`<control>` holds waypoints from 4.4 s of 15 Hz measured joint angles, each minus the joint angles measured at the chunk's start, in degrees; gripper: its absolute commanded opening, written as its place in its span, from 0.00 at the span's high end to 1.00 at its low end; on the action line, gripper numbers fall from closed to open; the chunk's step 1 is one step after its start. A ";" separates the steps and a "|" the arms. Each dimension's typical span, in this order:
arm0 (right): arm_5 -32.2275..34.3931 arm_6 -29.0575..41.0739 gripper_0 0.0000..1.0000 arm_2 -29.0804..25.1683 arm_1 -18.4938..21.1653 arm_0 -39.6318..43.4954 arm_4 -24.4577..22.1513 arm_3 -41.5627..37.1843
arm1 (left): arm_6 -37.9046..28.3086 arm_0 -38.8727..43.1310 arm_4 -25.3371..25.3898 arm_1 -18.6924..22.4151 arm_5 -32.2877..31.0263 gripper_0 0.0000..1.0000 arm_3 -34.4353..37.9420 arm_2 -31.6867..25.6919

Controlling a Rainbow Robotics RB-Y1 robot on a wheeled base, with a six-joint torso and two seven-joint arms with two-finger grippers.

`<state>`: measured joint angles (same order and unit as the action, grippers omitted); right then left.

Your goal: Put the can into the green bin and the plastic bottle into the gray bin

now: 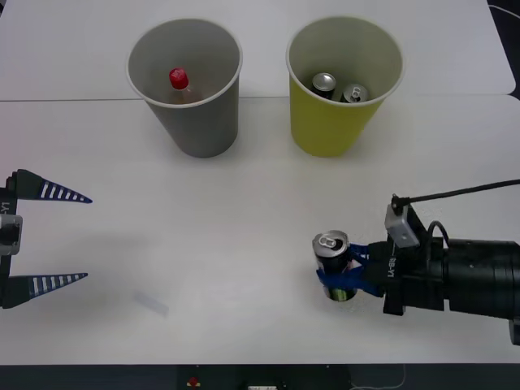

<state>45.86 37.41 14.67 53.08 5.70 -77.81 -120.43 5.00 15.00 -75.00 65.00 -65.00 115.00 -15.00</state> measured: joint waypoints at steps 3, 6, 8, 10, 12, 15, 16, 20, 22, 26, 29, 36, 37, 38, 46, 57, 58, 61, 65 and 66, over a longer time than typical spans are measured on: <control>0.00 14.60 1.00 -4.40 3.28 0.01 -4.65 -4.82 | 0.00 0.00 0.00 0.00 0.00 0.00 0.00 0.00; 0.13 29.16 1.00 -9.10 5.50 0.00 -8.22 -9.10 | 0.00 0.00 0.00 0.00 0.00 0.00 0.00 0.00; 1.79 37.95 1.00 -12.99 5.91 -0.07 -9.37 -11.09 | 0.00 0.00 0.00 0.00 0.00 0.00 0.00 0.00; 6.37 43.51 1.00 -18.71 5.93 -0.79 -9.63 -12.43 | 0.00 0.00 0.00 0.00 0.00 0.00 0.00 0.00; 10.41 45.00 1.00 -23.83 5.93 -1.87 -9.45 -12.69 | 0.00 0.00 0.00 0.00 0.00 0.00 0.00 0.00; 14.71 45.11 1.00 -28.33 6.30 -5.40 -9.32 -11.76 | 0.00 0.00 0.00 0.00 0.00 0.00 0.00 0.00; 16.59 45.11 1.00 -29.04 6.80 -7.78 -9.29 -10.88 | 0.00 0.00 0.00 0.00 0.00 0.00 0.00 0.00; 25.14 45.11 1.00 -29.09 8.25 -20.11 -9.17 -3.98 | 0.00 0.00 0.00 0.00 0.00 0.00 0.00 0.00; 29.14 45.11 1.00 -27.84 8.30 -26.63 -9.22 0.62 | 0.00 0.00 0.00 0.00 0.00 0.00 0.00 0.00; 30.88 45.11 1.00 -19.27 8.34 -40.22 -11.63 10.42 | 0.00 0.00 0.00 0.00 0.00 0.00 0.00 0.00; 30.90 45.09 1.00 -10.91 7.96 -50.37 -16.30 17.43 | 0.00 0.00 0.00 0.00 0.00 0.00 0.00 0.00; 30.96 44.15 1.00 1.82 -0.65 -67.44 -26.60 35.96 | 0.00 0.00 0.00 0.00 0.00 0.00 0.00 0.00; 30.96 43.17 1.00 2.89 -2.11 -69.20 -27.99 38.51 | 0.00 0.00 0.00 0.00 0.00 0.00 0.00 0.00; 30.98 42.06 1.00 3.74 -3.40 -70.62 -28.78 40.88 | 0.00 0.00 0.00 0.00 0.00 0.00 0.01 0.00; 30.82 35.28 0.00 5.46 -5.09 -72.50 -27.09 45.63 | 0.00 0.00 0.00 0.00 0.00 0.00 0.00 0.00; 30.79 25.14 0.00 0.32 3.75 -64.26 -10.66 38.66 | 0.00 0.00 0.00 0.00 0.00 0.00 0.00 0.00; 30.79 24.96 0.00 -1.45 4.60 -61.86 -10.11 35.49 | 0.00 0.00 0.00 0.00 0.00 0.00 0.00 0.00; 30.35 23.51 0.00 -7.12 6.78 -52.91 -7.68 25.55 | 0.00 0.00 0.00 0.00 0.00 0.00 0.00 0.00; 27.73 15.41 0.00 -12.85 8.77 -41.45 -4.52 15.64 | 0.00 0.00 0.00 0.00 0.00 0.00 0.00 0.00; 27.20 12.52 0.00 -13.59 9.38 -38.84 -2.66 14.52 | 0.00 0.00 0.00 0.00 0.00 0.00 0.00 0.00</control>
<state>73.06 49.93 1.07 62.46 -33.14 -80.47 -105.91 5.00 15.00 -75.00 65.00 -65.00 115.00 -15.00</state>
